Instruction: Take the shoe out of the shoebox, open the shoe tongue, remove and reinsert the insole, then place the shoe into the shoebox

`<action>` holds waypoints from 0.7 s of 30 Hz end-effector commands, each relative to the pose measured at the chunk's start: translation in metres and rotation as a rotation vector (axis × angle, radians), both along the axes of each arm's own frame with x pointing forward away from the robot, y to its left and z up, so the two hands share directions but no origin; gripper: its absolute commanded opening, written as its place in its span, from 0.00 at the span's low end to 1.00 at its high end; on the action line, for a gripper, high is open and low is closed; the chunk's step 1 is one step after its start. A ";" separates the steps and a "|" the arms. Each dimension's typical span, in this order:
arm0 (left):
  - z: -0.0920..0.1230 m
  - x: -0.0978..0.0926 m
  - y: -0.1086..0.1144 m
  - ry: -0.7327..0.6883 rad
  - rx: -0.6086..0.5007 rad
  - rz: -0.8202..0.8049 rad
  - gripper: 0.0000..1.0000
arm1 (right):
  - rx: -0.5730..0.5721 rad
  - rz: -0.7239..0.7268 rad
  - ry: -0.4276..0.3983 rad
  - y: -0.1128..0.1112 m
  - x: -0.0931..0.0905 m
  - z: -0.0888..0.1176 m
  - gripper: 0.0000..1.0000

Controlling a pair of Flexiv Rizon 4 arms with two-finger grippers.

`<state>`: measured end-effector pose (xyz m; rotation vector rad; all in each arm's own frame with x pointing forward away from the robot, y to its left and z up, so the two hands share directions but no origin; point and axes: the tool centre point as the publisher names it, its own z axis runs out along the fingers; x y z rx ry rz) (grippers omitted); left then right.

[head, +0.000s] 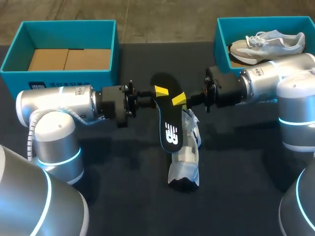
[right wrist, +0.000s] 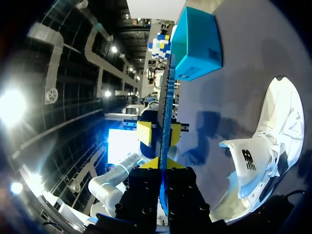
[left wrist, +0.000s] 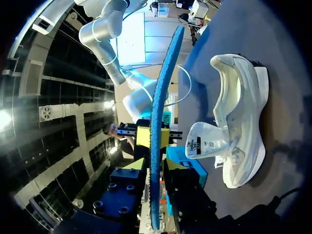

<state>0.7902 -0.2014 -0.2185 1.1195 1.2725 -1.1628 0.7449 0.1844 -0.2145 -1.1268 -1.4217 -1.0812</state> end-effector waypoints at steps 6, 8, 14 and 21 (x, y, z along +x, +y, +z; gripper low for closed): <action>-0.003 0.001 -0.002 0.000 0.000 0.011 0.13 | -0.003 0.000 0.001 0.001 0.000 0.000 0.00; -0.002 0.002 -0.002 -0.002 -0.001 0.011 0.14 | -0.003 0.000 0.001 0.001 0.000 0.000 0.00; -0.001 0.005 -0.005 -0.008 0.005 0.014 0.02 | -0.003 0.000 0.001 0.001 0.000 0.000 0.00; -0.002 0.003 -0.009 -0.024 0.019 0.004 0.00 | -0.007 0.002 0.004 0.001 0.000 0.000 0.00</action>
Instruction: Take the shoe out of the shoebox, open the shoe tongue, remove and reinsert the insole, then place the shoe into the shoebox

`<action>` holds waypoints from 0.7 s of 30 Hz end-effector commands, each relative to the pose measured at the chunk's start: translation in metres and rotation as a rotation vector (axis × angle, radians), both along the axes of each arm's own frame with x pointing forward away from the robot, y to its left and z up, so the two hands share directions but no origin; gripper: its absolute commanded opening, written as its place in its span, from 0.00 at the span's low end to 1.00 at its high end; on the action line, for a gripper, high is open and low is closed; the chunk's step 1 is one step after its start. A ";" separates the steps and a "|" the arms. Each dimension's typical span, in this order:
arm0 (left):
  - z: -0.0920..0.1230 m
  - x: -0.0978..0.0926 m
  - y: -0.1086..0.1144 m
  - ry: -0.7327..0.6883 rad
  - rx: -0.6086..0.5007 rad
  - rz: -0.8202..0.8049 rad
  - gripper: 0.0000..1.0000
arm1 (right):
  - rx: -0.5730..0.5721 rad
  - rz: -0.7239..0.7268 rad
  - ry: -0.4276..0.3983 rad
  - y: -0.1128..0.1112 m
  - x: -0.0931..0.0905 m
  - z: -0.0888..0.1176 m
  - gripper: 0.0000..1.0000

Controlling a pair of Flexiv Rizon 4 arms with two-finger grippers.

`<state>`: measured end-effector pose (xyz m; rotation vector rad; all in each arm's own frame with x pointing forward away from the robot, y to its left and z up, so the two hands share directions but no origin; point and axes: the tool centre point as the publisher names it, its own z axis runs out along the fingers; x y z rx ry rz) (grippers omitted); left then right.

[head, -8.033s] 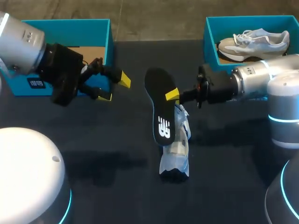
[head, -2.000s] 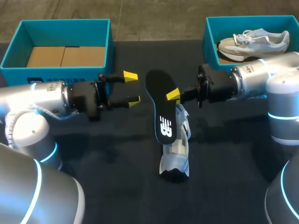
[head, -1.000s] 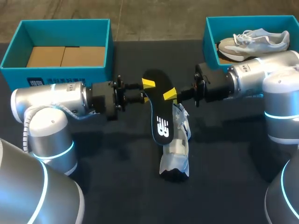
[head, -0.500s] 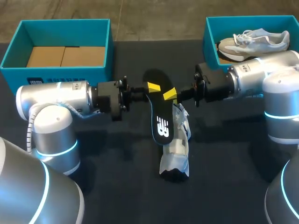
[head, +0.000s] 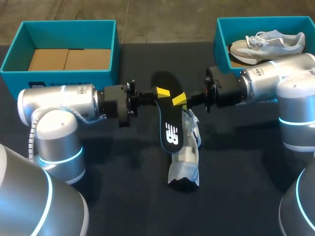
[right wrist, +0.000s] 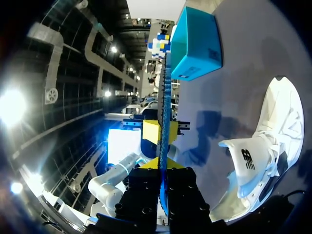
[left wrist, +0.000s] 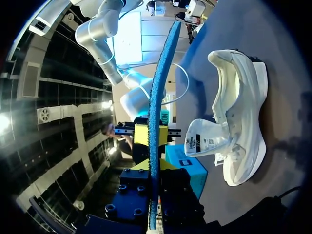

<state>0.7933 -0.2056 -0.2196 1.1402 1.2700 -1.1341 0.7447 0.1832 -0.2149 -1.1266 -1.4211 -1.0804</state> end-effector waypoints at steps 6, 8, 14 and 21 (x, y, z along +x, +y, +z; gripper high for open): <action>0.001 -0.004 0.002 0.004 0.005 -0.004 0.00 | -0.044 0.008 0.000 -0.002 -0.002 0.002 1.00; -0.001 -0.005 0.004 0.006 0.020 -0.005 0.00 | -0.057 0.010 -0.004 -0.008 -0.003 0.003 1.00; -0.002 -0.014 0.015 0.054 0.038 -0.026 0.00 | -0.126 0.046 -0.036 -0.028 -0.008 0.005 1.00; 0.003 -0.034 0.024 0.124 0.044 -0.075 0.00 | -0.216 0.095 -0.095 -0.053 -0.014 0.007 1.00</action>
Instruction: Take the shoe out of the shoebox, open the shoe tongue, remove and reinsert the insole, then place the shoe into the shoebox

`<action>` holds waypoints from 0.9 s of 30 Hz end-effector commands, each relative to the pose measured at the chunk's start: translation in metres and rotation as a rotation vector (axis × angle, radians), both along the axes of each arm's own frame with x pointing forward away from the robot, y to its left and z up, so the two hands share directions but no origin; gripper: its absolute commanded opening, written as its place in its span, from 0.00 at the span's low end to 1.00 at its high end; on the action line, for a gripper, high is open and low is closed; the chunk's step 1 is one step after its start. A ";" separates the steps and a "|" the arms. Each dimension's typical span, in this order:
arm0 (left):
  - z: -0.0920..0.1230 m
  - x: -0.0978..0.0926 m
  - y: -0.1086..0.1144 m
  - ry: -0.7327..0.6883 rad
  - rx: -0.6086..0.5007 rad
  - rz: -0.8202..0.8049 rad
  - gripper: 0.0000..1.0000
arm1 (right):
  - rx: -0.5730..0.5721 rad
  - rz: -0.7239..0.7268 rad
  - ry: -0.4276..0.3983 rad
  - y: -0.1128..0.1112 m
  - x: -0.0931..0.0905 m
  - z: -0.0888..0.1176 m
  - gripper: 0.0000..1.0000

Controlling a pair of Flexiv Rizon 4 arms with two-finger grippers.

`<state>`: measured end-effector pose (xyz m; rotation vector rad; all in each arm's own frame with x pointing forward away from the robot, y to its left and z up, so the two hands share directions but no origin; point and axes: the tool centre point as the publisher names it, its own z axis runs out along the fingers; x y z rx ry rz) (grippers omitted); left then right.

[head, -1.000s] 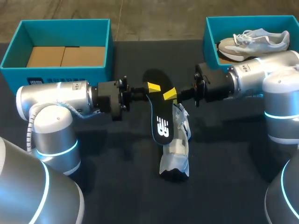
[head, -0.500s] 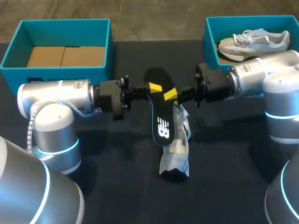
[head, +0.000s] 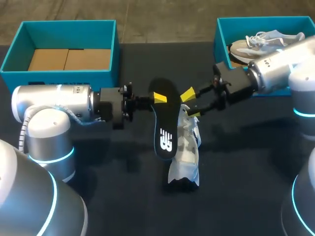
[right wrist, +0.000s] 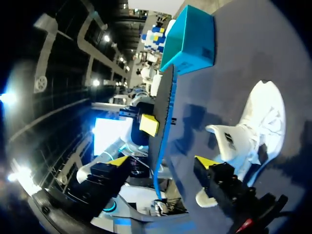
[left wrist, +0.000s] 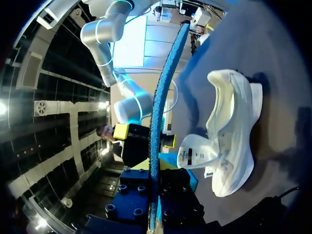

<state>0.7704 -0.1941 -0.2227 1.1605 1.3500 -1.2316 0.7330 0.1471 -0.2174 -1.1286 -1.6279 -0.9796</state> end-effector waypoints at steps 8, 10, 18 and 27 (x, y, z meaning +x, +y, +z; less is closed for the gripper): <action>0.005 -0.043 0.015 0.085 0.078 -0.074 0.00 | -0.139 0.071 -0.075 -0.040 -0.013 0.006 1.00; 0.005 -0.049 0.015 0.094 0.097 -0.075 0.00 | -0.145 0.085 -0.089 -0.046 -0.017 0.005 1.00; -0.006 -0.080 0.016 0.160 0.146 -0.138 0.00 | -0.217 0.157 -0.170 -0.062 -0.030 -0.001 1.00; -0.006 -0.080 0.016 0.160 0.146 -0.138 0.00 | -0.217 0.157 -0.170 -0.062 -0.030 -0.001 1.00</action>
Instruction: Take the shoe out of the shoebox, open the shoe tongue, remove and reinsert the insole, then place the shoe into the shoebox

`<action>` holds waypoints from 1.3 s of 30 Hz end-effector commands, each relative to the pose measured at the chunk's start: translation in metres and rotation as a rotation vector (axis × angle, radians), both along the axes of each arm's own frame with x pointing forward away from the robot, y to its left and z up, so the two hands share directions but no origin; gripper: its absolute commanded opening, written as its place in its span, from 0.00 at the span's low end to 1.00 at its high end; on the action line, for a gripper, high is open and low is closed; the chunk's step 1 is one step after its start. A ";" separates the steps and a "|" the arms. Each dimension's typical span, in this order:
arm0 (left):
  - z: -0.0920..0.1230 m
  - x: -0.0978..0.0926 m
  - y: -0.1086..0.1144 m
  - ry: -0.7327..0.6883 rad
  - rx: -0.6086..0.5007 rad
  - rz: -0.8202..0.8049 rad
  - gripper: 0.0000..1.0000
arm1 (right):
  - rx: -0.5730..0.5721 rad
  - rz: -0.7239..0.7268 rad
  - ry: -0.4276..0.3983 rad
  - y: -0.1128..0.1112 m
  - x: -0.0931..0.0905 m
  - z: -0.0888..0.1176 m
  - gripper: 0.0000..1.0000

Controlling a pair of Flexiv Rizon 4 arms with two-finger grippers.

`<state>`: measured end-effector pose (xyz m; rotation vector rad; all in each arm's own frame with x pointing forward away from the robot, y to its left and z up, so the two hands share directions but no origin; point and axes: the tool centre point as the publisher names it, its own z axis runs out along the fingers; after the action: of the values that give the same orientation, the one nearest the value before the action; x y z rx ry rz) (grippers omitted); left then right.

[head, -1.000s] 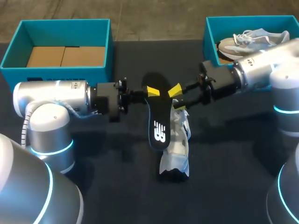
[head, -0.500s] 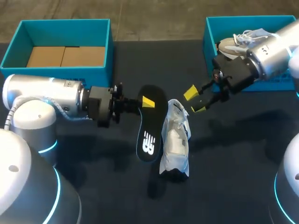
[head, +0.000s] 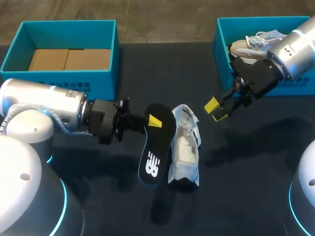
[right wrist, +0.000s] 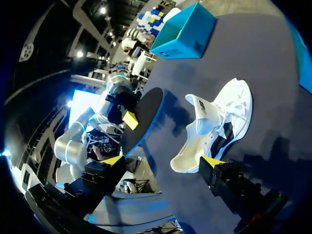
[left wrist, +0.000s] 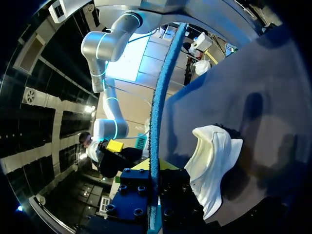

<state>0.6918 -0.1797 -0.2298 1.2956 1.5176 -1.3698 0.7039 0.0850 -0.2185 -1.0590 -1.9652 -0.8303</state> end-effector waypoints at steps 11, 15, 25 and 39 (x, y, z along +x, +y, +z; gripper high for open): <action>-0.005 -0.026 -0.004 0.124 -0.015 -0.034 0.00 | -0.069 0.135 -0.249 -0.018 -0.019 -0.011 1.00; -0.004 -0.041 -0.007 0.213 -0.012 -0.074 0.00 | -0.081 0.138 -0.319 -0.029 -0.025 -0.017 1.00; -0.006 -0.060 -0.016 0.261 0.060 -0.055 0.00 | -0.172 0.195 -0.411 -0.031 -0.032 -0.031 1.00; -0.008 -0.062 -0.019 0.345 0.014 -0.036 0.00 | -0.266 0.300 -0.586 -0.032 -0.037 -0.044 1.00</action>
<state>0.6326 -0.1978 -0.2336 1.1860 1.7438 -1.6451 0.6731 0.0483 -0.2596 -0.7444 -2.5693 -0.8036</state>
